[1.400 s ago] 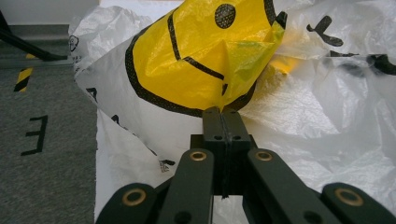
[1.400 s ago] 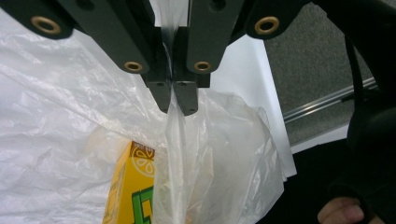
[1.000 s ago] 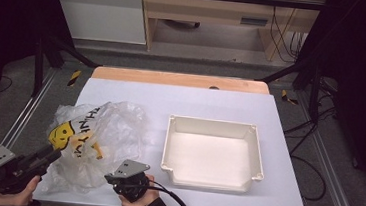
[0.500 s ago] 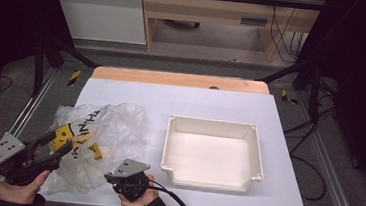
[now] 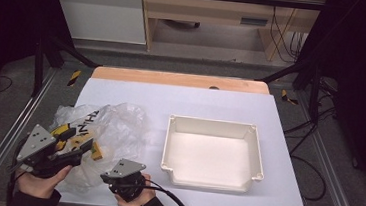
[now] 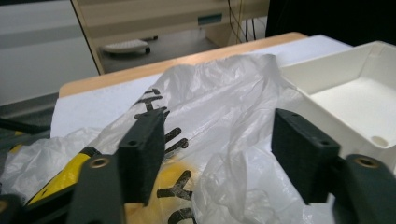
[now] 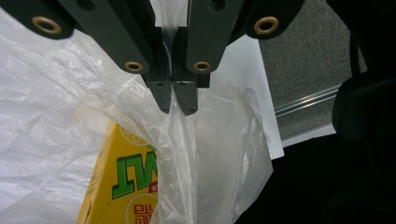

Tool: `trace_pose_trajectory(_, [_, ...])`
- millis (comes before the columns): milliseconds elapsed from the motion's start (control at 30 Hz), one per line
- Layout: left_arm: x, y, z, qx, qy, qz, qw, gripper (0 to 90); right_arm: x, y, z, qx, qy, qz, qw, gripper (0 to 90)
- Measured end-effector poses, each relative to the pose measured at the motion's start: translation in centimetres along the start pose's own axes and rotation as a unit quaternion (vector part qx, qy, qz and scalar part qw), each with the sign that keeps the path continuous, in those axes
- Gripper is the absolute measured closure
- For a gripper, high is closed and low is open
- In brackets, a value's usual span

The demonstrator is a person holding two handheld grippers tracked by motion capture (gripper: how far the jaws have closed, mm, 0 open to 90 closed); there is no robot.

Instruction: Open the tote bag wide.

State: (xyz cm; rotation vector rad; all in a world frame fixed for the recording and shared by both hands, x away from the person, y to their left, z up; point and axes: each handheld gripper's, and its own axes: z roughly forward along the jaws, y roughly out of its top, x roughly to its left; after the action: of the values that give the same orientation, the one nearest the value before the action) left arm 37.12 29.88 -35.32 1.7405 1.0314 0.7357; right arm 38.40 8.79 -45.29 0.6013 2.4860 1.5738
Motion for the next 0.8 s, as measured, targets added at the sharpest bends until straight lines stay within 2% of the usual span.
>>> trace_pose_trajectory(33, [0.0, 0.0, 0.3, 0.007, 0.001, 0.002, 1.0, 36.4, 0.0, 0.0, 0.0, 0.0, 0.0, 0.0, 1.0, 89.9])
trace_pose_trajectory(67, [0.0, 0.0, 0.7, 0.017, 0.008, 0.006, 0.9998, 47.0, 0.1, 0.0, 0.0, 0.001, 0.001, 0.0, 1.0, 89.9])
trace_pose_trajectory(133, [0.2, -0.1, 1.1, 0.034, 0.003, 0.013, 0.9993, 59.2, 0.1, 0.0, 0.0, 0.0, 0.002, -0.001, 1.0, 89.9])
trace_pose_trajectory(167, [0.2, -0.1, 1.1, 0.034, 0.003, 0.013, 0.9993, 64.2, 0.1, 0.0, 0.0, 0.0, 0.002, -0.001, 1.0, 89.9])
trace_pose_trajectory(200, [0.1, -0.2, 1.3, 0.045, 0.007, 0.02, 0.9988, 70.0, 0.1, 0.0, 0.0, -0.001, 0.002, -0.001, 1.0, 89.9])
trace_pose_trajectory(333, [0.1, -0.3, 1.3, 0.051, -0.008, 0.03, 0.9982, 89.0, 0.1, 0.1, 0.0, 0.0, 0.002, -0.002, 1.0, 89.9])
trace_pose_trajectory(467, [0.2, -0.3, 1.0, 0.039, -0.003, 0.031, 0.9987, 89.9, 0.1, 0.0, 0.0, 0.0, 0.002, -0.002, 1.0, 89.9])
trace_pose_trajectory(667, [1.3, -0.3, -0.4, 0.009, 0.026, 0.012, 0.9996, 90.0, -0.1, 0.1, 0.1, -0.002, 0.003, 0.005, 1.0, 88.2])
trace_pose_trajectory(800, [1.8, -0.7, -0.9, 0.004, 0.036, 0.005, 0.9993, 90.0, -0.1, 0.2, 0.2, -0.005, 0.002, 0.007, 1.0, 84.6])
